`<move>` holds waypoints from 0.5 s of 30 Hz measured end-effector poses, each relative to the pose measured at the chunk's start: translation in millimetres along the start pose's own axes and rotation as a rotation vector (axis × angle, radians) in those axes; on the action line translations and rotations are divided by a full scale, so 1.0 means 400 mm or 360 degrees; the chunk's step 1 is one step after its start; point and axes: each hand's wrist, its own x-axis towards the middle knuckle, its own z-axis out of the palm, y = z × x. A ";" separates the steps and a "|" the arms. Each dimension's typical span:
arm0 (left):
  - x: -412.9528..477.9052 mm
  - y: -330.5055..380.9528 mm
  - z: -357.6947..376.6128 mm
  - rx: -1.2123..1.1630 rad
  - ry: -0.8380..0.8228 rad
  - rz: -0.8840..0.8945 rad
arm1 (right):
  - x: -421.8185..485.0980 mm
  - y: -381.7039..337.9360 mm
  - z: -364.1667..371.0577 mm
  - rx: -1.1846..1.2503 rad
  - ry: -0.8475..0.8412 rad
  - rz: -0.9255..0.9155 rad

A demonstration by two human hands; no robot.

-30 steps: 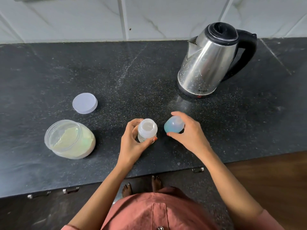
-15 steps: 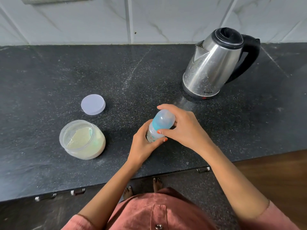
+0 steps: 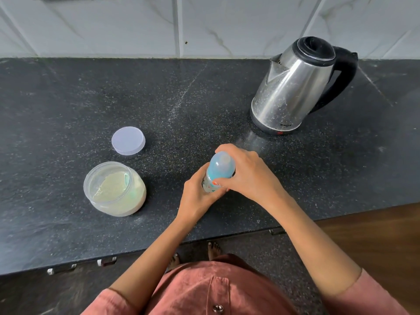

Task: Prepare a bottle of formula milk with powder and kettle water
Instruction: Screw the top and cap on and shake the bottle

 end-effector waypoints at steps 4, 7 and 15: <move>0.000 0.007 -0.001 0.0034 0.0032 0.0020 | -0.012 -0.010 0.027 -0.0403 0.0190 0.0023; 0.001 0.006 -0.002 0.0035 0.0028 0.0034 | -0.013 0.007 0.033 -0.0190 0.0118 0.0020; 0.001 -0.002 0.000 0.0028 0.0012 0.0049 | -0.014 0.066 0.025 0.0430 -0.0063 -0.0162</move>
